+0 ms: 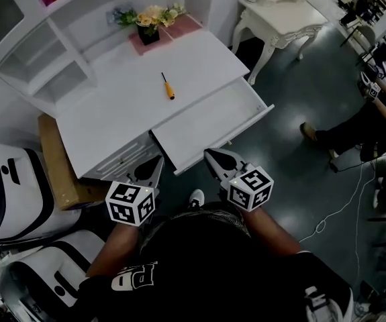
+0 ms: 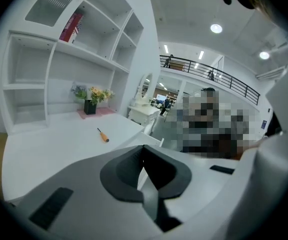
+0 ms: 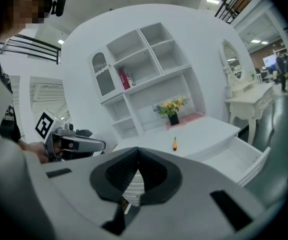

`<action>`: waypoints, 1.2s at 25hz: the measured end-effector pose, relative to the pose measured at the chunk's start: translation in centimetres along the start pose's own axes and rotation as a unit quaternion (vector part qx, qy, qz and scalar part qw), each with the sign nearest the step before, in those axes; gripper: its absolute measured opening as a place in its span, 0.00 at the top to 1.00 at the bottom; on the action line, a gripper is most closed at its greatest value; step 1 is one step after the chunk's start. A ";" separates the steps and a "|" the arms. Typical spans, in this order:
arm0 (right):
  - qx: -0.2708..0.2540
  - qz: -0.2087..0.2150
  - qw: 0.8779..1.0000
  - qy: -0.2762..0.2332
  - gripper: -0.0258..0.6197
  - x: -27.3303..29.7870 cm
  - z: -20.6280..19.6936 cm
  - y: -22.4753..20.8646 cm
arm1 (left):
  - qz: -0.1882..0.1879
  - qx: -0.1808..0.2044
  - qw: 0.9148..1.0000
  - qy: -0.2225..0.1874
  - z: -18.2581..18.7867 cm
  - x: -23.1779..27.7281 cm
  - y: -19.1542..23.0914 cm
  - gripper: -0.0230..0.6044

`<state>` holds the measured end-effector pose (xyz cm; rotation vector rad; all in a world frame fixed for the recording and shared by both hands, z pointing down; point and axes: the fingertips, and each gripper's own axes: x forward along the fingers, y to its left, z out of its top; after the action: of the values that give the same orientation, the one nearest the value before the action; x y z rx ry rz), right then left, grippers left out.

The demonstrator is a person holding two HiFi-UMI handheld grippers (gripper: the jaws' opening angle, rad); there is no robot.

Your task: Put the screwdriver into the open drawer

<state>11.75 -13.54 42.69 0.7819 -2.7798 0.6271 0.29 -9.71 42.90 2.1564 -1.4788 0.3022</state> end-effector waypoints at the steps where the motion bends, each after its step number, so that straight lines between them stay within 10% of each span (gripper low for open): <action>1: -0.002 0.003 1.000 0.001 0.95 0.3 0.2 -0.4 | 0.003 -0.001 1.000 -0.003 0.3 0.5 0.2 0.95; 30: 0.000 -0.047 0.998 0.030 0.95 10.1 2.7 -4.7 | -0.006 0.029 0.999 0.025 4.8 5.9 10.4 0.95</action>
<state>5.56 -22.94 44.82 0.8727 -2.6722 0.6218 -7.40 -19.92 44.37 2.1857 -1.4463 0.3958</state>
